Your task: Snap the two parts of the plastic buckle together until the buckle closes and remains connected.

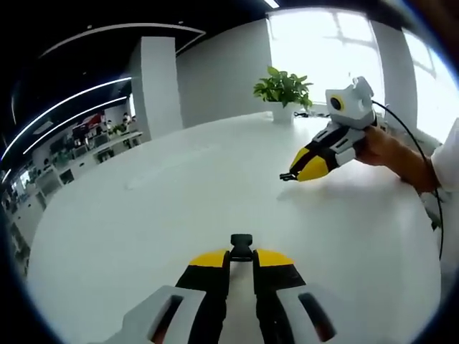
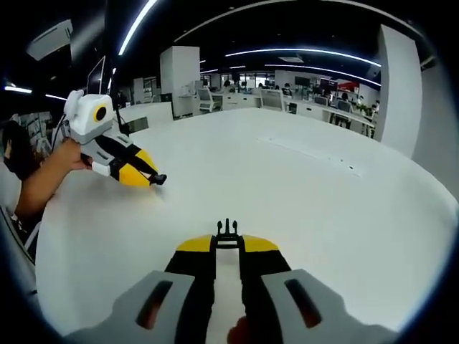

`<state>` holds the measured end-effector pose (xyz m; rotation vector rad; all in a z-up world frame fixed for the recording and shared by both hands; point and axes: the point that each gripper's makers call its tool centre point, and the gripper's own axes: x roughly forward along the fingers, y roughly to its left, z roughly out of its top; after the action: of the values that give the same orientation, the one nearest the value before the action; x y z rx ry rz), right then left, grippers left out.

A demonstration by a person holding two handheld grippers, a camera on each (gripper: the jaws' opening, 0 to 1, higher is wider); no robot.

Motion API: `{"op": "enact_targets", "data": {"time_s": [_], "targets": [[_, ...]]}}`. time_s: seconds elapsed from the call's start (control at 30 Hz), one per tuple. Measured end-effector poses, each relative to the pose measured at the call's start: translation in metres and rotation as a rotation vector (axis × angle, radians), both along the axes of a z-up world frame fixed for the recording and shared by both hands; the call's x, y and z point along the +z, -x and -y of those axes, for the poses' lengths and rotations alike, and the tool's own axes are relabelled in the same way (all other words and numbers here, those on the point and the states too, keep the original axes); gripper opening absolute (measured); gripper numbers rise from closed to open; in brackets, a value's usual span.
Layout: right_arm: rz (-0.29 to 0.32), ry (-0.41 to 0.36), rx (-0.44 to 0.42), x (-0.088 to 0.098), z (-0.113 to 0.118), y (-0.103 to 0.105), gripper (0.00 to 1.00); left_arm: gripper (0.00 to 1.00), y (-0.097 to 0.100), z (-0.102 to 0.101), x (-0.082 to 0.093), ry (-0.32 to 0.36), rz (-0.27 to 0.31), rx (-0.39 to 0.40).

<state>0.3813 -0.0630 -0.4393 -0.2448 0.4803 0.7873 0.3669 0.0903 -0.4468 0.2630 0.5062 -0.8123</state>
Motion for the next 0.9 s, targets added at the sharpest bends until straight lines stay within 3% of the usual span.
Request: {"op": "enact_targets", "data": {"time_s": [0.3, 0.47, 0.9], "targets": [[-0.033, -0.03, 0.079, 0.002, -0.006, 0.014, 0.13, 0.12, 0.01, 0.007, 0.004, 0.027, -0.022, -0.065], [-0.04, -0.043, 0.141, 0.002, -0.004, 0.022, 0.13, 0.12, 0.016, 0.009, -0.002, 0.007, -0.036, -0.103], [0.001, -0.03, 0.416, -0.002, -0.005, 0.058, 0.13, 0.12, 0.043, 0.034, -0.01, -0.002, -0.046, -0.255]]}}
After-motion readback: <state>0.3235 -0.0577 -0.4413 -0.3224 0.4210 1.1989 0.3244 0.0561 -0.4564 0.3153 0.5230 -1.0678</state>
